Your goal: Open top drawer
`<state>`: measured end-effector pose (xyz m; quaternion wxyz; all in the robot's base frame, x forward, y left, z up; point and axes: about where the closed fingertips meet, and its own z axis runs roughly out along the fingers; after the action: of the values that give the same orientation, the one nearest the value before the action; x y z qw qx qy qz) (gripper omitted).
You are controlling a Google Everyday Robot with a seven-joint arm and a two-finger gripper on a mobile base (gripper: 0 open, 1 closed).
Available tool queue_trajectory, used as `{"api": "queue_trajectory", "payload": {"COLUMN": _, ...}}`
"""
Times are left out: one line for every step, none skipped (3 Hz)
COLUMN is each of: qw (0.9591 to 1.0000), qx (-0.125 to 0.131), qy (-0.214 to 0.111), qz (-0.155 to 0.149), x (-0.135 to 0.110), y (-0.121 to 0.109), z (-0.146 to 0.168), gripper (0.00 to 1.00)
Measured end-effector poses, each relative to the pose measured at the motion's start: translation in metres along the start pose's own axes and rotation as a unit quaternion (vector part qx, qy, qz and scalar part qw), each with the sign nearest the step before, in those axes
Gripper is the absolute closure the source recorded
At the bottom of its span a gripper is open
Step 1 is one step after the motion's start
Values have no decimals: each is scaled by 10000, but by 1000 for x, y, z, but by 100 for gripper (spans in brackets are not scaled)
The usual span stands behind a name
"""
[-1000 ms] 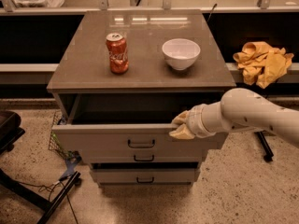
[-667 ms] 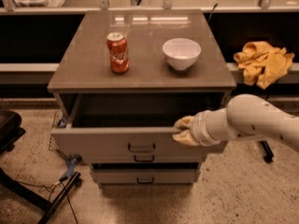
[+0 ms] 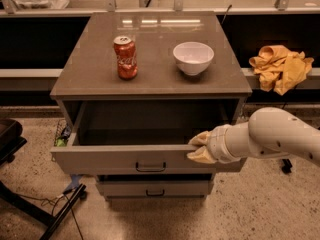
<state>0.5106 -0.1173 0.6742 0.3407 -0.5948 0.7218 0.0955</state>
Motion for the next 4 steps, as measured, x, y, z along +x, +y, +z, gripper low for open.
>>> {"api": "queue_trajectory", "payload": {"qw": 9999, "qx": -47, "qy": 11, "qz": 114, "x": 7, "y": 21, "z": -17, "gripper": 100}}
{"api": "queue_trajectory", "payload": {"qw": 9998, "qx": -90, "qy": 23, "qz": 184, "x": 12, "y": 37, "z": -31, "gripper": 100}}
{"api": "queue_trajectory", "payload": {"qw": 9998, "qx": -90, "qy": 23, "qz": 184, "x": 11, "y": 37, "z": -31, "gripper": 100}}
{"api": "queue_trajectory", "payload": {"qw": 9998, "qx": -115, "qy": 84, "qz": 114, "x": 5, "y": 25, "z": -33, "gripper": 100}}
